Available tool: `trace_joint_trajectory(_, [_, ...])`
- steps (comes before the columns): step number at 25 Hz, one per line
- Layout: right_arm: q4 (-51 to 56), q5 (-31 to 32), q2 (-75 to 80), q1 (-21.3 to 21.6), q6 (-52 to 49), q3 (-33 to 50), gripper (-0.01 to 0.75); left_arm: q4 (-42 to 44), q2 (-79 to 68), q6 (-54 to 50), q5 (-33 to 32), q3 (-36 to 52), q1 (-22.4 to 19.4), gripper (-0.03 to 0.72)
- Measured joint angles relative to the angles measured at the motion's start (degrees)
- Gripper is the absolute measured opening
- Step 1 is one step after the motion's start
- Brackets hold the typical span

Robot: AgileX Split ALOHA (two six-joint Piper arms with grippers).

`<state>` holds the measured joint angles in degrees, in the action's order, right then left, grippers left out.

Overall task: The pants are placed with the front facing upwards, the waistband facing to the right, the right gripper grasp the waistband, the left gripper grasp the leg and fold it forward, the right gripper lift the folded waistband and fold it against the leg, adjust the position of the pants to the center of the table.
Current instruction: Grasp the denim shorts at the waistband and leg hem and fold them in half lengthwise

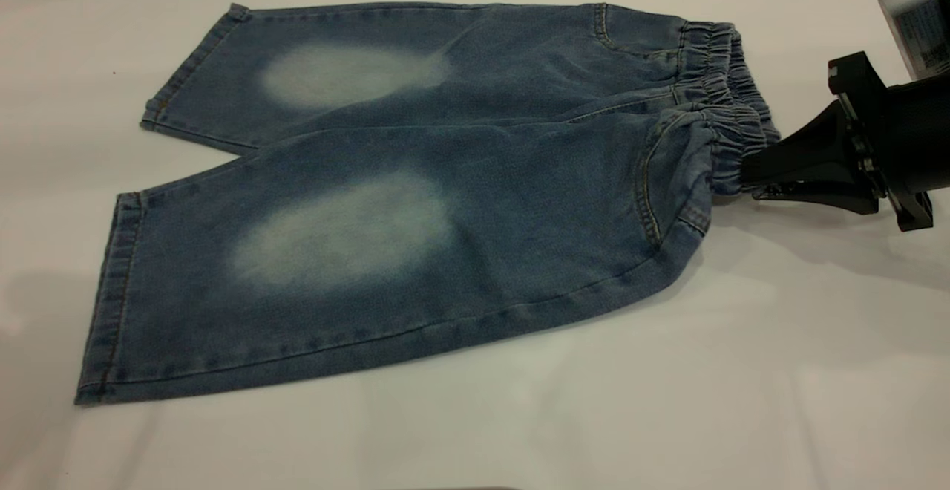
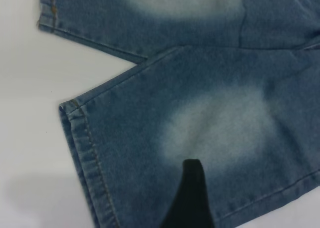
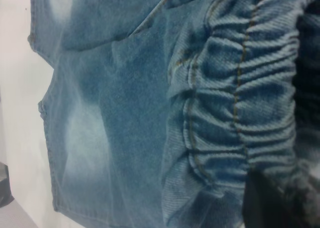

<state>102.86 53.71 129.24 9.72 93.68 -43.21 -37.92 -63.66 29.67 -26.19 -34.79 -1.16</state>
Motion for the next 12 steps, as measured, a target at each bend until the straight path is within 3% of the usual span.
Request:
trace_joint_trajectory(6, [-1.12,0.0,0.0,0.0,-1.05,0.0,0.029,0.88,-1.67,-0.68,-4.83,0.39,0.0,0.577])
trace_joint_trajectory(12, [-1.56,0.0,0.0,0.0,-1.31,0.0,0.029,9.03,-8.3,-9.44,-5.57,4.79,0.0,0.564])
